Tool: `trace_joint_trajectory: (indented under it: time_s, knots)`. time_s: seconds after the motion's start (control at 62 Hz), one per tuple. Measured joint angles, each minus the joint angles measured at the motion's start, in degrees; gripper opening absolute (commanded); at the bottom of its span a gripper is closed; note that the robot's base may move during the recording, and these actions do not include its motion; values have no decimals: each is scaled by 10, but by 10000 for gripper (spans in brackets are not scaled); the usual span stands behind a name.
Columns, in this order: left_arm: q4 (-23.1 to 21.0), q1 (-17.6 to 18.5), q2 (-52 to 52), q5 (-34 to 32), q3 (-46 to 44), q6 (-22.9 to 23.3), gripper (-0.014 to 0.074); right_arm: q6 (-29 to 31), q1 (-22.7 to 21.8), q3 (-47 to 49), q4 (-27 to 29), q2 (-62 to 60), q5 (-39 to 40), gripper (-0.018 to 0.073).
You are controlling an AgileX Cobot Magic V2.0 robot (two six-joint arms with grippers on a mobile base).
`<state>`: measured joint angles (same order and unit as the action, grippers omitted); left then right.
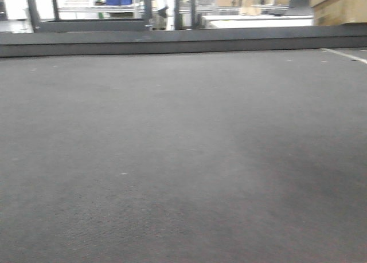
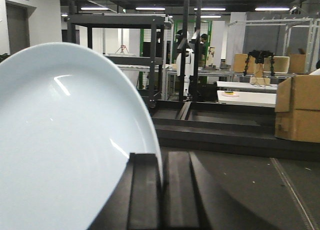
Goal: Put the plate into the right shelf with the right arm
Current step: 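Drive the base away from the table holding the plate in the right gripper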
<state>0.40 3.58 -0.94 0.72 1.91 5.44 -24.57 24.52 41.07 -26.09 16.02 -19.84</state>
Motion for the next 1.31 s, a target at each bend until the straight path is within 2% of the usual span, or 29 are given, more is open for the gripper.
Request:
trace_joint_trajectory:
  time_s: [1.305]
  knots:
    - [0,0,0,0,0,0,-47,0,0,0,-1,0,0,55]
